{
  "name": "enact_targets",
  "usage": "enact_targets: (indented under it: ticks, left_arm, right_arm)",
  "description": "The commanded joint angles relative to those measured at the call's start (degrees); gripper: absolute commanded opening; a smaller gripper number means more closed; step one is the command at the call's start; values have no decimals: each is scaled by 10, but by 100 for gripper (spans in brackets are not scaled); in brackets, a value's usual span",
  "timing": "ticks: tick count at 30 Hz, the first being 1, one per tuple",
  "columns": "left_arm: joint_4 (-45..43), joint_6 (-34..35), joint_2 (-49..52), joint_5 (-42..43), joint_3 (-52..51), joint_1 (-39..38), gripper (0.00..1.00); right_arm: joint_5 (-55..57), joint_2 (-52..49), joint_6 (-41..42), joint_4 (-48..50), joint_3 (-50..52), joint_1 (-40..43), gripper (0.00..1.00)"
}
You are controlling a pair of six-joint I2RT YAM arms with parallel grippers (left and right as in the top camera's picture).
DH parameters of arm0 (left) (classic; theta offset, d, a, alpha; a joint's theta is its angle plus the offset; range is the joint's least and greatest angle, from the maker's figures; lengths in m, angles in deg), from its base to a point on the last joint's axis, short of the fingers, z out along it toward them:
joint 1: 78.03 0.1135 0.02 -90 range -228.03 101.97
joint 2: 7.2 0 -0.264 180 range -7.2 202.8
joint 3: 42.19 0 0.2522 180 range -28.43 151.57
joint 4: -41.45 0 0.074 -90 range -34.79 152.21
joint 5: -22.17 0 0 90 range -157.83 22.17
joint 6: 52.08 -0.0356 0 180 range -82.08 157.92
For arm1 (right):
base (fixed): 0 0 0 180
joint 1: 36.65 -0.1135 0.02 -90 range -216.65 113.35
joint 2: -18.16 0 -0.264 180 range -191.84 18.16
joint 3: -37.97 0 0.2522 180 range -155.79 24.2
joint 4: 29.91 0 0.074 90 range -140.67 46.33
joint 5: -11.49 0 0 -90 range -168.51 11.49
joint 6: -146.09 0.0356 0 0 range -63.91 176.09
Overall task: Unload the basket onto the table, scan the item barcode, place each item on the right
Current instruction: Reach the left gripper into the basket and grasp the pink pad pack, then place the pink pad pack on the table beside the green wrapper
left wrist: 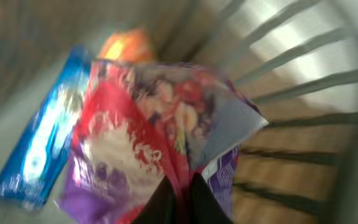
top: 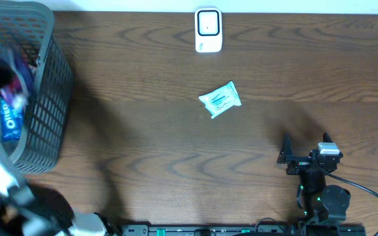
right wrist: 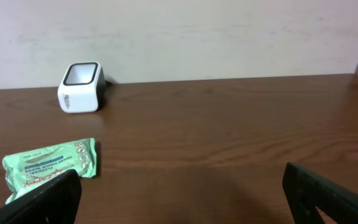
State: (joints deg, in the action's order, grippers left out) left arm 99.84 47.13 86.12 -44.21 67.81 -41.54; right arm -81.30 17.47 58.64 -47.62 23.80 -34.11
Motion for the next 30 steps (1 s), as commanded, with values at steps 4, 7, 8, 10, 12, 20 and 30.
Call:
enact_targets:
  ticks: [4,7,8,10,12,20,30]
  left_arm:
    - [-77,94,-118,86,14,1,7]
    - [-104,120,-160,86,14,0,7]
    - [-110,130,-172,90,14,-2,7]
    - [-124,154,-193,102,14,-16,7]
    - [-139,178,-204,126,14,-45,7]
    - [-133,158,-181,127,12,-295,7]
    - [-9,66,-53,-85,12,-477,8]
  right_arm:
    - [-1,4,6,-2,1,-4,99]
    - [-1,4,6,-2,1,-4,99]
    - [-1,4,6,-2,1,-4,99]
    - [-1,4,6,-2,1,-4,99]
    - [-1,4,6,-2,1,-4,99]
    - [-1,4,6,-2,1,-4,99]
    - [-1,4,6,-2,1,-4,99]
